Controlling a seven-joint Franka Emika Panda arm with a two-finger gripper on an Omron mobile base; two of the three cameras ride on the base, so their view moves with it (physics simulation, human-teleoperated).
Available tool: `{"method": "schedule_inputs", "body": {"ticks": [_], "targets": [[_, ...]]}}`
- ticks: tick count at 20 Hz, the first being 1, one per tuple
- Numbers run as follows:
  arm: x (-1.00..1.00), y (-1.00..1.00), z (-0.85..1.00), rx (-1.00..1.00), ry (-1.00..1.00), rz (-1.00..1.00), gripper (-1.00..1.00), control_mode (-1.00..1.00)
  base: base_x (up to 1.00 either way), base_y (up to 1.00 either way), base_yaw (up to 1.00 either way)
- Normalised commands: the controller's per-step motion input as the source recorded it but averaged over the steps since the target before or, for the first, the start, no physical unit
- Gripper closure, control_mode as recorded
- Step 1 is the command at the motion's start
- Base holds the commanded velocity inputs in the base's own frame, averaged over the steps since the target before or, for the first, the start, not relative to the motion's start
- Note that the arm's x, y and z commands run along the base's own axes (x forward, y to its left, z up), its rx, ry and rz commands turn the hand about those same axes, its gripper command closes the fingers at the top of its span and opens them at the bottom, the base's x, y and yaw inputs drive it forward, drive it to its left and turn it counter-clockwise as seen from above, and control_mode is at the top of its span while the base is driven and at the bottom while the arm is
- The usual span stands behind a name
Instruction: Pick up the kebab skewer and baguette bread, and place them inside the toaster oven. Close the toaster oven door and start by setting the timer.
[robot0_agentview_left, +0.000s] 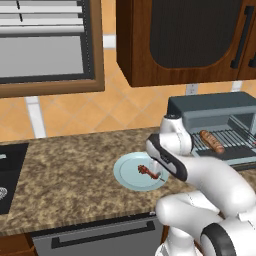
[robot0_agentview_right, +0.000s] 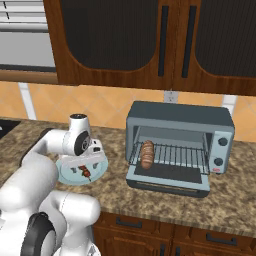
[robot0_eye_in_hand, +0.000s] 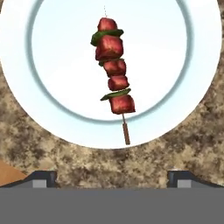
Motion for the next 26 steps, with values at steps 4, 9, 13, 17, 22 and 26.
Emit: {"method": "schedule_inputs", "body": {"ticks": [4, 9, 13, 17, 22, 26], "targets": [[0.09, 0.02, -0.43, 0.02, 0.00, 0.04, -1.00, -1.00, 0.00, 0.00, 0.00], [0.01, 0.02, -0.22, 0.00, 0.00, 0.01, -1.00, -1.00, 0.00, 0.00, 0.00], [0.09, 0.04, -0.23, 0.00, 0.00, 0.00, -1.00, -1.00, 0.00, 0.00, 0.00], [0.18, 0.15, -0.13, 0.00, -0.03, 0.02, -1.00, -1.00, 0.00, 0.00, 0.00], [0.17, 0.10, -0.07, 0.00, -0.04, 0.03, -1.00, -1.00, 0.00, 0.00, 0.00], [0.07, 0.01, -0.22, 0.00, -0.03, 0.03, -1.00, -1.00, 0.00, 0.00, 0.00]]}}
